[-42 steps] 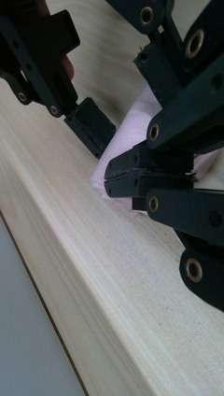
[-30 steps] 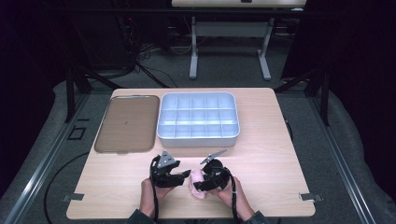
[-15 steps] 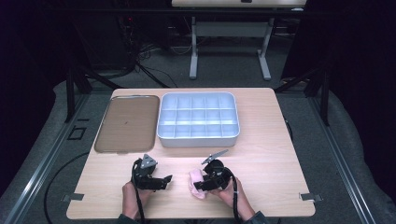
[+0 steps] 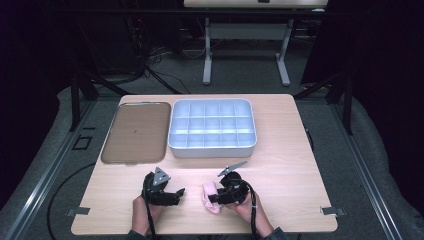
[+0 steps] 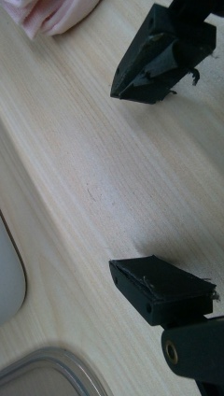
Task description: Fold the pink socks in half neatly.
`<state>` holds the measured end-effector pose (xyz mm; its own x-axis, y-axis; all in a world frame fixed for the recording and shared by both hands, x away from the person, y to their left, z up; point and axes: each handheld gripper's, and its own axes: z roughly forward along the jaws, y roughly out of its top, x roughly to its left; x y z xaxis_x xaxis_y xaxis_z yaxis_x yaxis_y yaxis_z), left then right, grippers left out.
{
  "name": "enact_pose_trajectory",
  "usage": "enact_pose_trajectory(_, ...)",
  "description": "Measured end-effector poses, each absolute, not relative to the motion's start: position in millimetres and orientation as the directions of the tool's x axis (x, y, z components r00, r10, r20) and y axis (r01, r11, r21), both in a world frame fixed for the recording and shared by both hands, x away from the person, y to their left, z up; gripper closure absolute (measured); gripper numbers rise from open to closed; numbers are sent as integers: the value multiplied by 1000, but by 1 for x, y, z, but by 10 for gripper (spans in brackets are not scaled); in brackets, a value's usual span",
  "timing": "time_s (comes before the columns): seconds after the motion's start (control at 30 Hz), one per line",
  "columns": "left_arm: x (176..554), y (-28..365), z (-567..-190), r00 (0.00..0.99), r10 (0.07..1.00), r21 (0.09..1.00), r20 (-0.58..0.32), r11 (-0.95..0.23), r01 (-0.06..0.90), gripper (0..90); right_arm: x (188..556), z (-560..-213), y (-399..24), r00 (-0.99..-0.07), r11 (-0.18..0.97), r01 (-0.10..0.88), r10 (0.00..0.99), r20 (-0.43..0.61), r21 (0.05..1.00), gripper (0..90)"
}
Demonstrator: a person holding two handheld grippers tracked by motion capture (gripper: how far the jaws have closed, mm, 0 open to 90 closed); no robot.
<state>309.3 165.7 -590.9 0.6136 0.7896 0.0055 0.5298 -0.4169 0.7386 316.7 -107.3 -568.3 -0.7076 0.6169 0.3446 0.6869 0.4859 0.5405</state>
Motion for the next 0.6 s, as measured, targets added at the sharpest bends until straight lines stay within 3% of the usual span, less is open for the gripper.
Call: enact_pose_trajectory(0.6,308,165,-591,605,796,739,12,-415,531,149,315,-566,-104,-727,511,665,609,316,545,681)
